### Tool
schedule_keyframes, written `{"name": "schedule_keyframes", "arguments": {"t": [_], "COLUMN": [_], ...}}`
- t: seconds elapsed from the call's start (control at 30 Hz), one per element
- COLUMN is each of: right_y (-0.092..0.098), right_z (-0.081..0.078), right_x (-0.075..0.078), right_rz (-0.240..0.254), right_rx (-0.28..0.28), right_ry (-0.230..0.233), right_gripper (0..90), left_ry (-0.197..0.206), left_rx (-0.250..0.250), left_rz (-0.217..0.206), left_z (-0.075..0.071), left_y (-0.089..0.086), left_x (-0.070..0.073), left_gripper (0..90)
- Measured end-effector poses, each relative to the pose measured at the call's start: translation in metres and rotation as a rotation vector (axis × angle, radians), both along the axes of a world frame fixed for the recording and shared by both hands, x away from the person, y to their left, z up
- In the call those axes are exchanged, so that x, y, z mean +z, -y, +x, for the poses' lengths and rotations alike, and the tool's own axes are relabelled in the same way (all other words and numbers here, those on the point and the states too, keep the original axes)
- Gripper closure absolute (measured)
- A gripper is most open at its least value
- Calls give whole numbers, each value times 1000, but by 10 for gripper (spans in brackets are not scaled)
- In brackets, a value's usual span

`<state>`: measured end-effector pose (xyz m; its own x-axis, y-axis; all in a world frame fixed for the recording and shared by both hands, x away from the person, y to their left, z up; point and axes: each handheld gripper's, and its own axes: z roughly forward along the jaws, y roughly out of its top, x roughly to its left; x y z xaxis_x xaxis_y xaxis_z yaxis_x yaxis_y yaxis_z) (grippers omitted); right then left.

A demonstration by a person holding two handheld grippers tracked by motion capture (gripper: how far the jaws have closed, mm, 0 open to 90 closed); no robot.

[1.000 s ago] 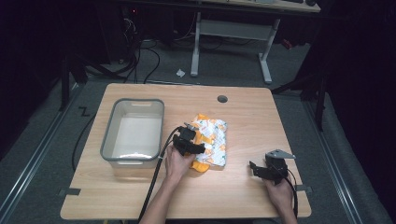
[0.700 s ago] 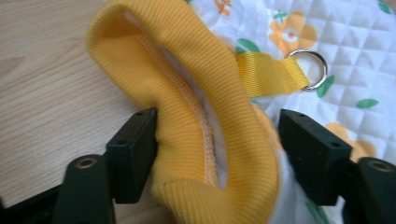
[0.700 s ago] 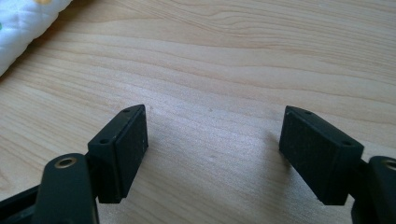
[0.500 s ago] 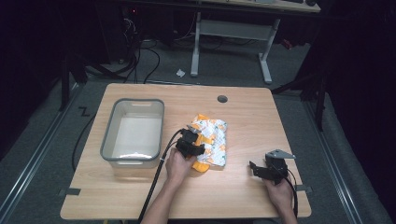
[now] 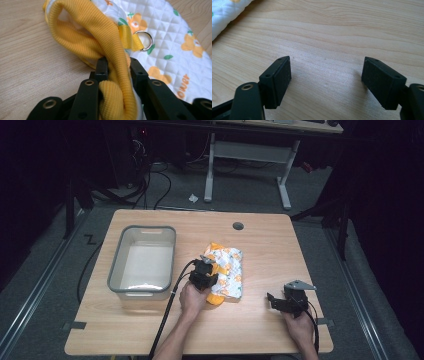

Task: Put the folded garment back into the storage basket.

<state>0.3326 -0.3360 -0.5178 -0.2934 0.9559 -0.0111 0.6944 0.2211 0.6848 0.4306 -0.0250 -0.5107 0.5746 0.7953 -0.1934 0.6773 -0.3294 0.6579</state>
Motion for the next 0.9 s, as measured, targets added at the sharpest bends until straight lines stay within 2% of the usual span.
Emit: {"name": "schedule_keyframes", "arguments": {"t": [0.2,0.43,0.9], "right_y": [0,0,0], "right_z": [0,0,0], "right_x": [0,0,0], "right_rz": [-1,0,-1], "right_rx": [1,0,1], "right_ry": [1,0,1], "right_gripper": [238,238,239], "left_ry": [29,74,116], "left_rx": [-12,-23,-56], "left_rz": [-48,-84,-170], "left_z": [-8,-18,-33], "left_y": [-2,-11,-26], "left_x": [15,34,60], "left_gripper": [736,740,742]}}
